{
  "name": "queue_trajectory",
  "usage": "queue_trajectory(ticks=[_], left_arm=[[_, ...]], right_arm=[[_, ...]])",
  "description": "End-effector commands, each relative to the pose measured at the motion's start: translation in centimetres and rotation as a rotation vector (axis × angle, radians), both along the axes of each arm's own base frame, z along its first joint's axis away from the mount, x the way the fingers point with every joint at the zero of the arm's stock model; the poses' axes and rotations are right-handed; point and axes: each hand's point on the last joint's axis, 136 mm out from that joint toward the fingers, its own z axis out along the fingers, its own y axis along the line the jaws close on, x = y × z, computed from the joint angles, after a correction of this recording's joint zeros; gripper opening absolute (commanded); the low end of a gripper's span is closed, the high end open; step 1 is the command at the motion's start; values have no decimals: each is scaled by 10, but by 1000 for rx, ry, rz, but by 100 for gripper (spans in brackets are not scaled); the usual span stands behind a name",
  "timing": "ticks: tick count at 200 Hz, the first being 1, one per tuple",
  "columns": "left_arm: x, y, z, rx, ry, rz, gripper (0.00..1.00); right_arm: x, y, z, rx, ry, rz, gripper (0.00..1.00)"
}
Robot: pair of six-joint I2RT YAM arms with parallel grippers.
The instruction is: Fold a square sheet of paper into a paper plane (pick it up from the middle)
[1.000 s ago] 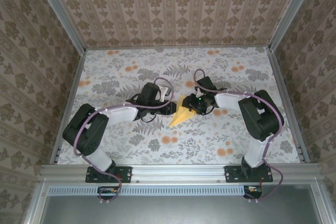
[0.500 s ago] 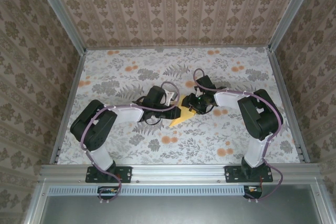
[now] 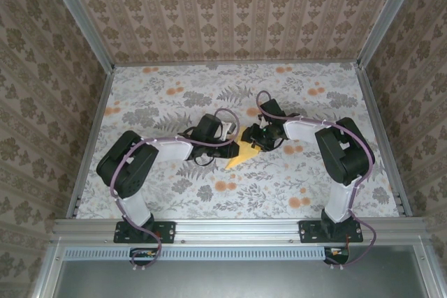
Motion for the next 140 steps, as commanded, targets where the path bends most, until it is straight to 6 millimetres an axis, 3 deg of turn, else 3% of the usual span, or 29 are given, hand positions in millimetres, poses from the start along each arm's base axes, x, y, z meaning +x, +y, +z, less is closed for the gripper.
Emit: queue_trajectory(ticks=[1,140], left_arm=[[6,2,-6,32,-5,7,9],[11,16,-22,93,12,59,4]], right_arm=[[-30,-27,-52,-189,135,-3,52],[-46,-46,-79,-392,238,4,50]])
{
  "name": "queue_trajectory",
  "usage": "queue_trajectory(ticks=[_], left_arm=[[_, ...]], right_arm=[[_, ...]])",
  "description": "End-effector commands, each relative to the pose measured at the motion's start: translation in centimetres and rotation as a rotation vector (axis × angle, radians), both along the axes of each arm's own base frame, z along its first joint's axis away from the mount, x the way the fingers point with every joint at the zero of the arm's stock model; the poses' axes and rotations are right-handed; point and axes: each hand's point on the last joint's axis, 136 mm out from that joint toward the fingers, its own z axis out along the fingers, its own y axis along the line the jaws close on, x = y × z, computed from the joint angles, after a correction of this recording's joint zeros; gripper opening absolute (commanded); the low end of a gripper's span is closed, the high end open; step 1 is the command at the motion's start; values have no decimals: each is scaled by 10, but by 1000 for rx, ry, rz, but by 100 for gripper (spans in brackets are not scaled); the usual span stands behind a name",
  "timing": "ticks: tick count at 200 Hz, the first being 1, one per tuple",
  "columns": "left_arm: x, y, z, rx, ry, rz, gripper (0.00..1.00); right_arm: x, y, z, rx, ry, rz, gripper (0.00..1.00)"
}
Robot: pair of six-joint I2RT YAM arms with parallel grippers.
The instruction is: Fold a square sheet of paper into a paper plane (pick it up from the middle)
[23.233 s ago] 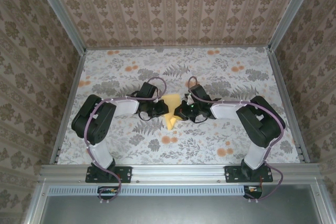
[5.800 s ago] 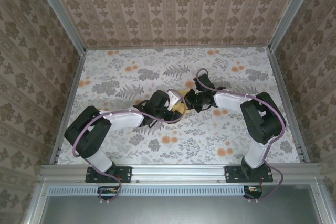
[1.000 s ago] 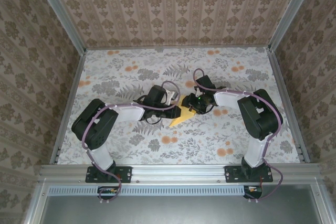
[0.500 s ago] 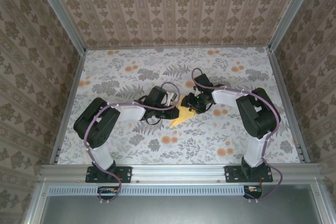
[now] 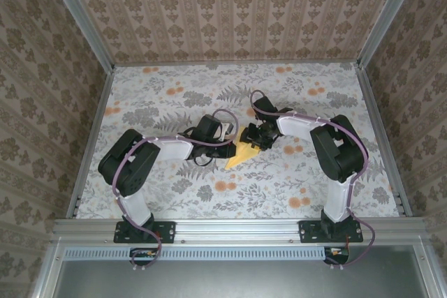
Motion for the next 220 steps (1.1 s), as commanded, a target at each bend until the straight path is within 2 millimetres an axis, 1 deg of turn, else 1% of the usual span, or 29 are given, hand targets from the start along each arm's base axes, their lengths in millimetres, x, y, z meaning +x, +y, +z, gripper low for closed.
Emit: queue_trajectory(ticks=[1,31,50,68,97,130,176,220], left_arm=[[2,5,-8,34,13,10,4],[3,7,-10,47,14,19,4],[4,8,-7,48,9,23,4],[6,6,1,30,-4,24,4],[6,3,24,-25,-37,26,5],[1,-2,36,-65,-43,28,7],[-8,-15,30,-84,-13,2,8],[-9,-19,18,-65,20,-10,7]], right_arm=[[-46,-45,-72,-257,189,-6,50],[-49,-48,-76,-290,205,-6,50],[-51,-50,-80,-308,218,-10,50],[-53,-50,-84,-316,230,-18,49],[-55,-49,-87,-317,240,-28,49],[-55,-49,-89,-317,246,-37,49],[-57,-49,-92,-318,253,-36,48],[-57,-49,-93,-319,259,-37,50]])
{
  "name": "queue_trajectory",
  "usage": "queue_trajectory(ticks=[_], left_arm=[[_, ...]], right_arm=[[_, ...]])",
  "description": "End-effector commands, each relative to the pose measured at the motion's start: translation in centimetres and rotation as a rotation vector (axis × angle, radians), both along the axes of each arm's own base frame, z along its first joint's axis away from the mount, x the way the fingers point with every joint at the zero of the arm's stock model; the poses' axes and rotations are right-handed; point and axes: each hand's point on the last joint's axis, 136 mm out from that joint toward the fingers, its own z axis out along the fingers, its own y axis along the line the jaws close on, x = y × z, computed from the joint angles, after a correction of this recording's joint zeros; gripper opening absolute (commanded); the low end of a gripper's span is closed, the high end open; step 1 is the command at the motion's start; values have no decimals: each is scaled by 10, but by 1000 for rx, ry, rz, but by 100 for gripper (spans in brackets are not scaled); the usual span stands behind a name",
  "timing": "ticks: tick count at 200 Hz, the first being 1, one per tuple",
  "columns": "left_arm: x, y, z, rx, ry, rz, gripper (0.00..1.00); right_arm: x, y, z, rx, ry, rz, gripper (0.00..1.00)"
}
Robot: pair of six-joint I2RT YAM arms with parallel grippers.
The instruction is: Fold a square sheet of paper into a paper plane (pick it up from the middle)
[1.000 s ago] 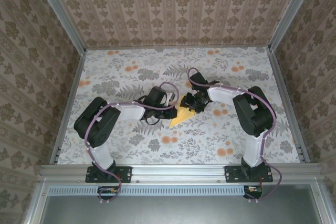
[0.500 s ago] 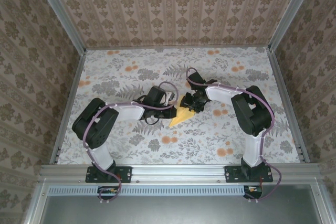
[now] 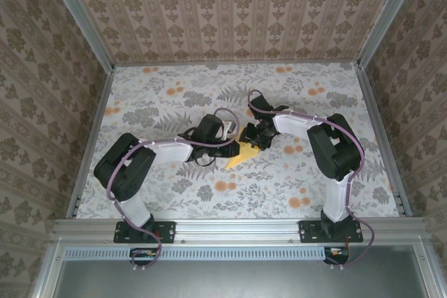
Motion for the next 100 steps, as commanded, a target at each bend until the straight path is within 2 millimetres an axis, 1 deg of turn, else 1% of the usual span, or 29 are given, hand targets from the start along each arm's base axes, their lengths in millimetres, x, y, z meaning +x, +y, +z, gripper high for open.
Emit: queue_trajectory(ticks=[1,34,100], left_arm=[[-1,-5,-4,-4,28,-8,7],[-2,0,-16,37,44,0,6],[2,9,-28,101,48,22,4]], right_arm=[[-55,-48,-86,-254,221,-11,50],[-55,-47,-87,-252,225,-11,51],[-54,-42,-82,-223,212,11,53]])
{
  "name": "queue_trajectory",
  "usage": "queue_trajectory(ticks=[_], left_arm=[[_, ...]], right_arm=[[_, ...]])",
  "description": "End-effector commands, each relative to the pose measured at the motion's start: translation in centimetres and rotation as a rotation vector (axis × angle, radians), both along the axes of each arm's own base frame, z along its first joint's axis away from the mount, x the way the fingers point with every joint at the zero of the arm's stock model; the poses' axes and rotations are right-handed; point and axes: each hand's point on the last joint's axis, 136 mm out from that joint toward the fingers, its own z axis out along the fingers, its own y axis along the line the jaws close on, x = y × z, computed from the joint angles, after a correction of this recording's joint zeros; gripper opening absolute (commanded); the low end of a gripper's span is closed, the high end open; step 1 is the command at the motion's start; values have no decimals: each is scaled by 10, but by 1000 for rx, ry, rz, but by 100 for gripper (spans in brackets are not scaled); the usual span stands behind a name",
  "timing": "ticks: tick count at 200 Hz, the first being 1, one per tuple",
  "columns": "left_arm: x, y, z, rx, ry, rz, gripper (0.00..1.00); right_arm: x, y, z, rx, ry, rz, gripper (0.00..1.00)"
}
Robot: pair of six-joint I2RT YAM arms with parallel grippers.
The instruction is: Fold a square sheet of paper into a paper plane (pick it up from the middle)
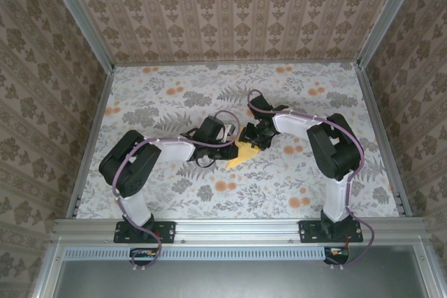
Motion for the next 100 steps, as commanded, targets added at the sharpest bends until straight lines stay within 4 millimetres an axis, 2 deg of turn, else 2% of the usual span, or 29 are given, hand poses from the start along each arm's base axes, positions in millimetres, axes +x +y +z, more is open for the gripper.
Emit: queue_trajectory(ticks=[1,71,100], left_arm=[[2,4,-8,41,11,6,4],[3,6,-14,55,19,13,3],[4,8,-15,61,22,18,3]], right_arm=[[-54,-43,-82,-223,206,11,53],[-52,-40,-78,-203,185,33,56],[-54,-42,-80,-213,188,35,54]])
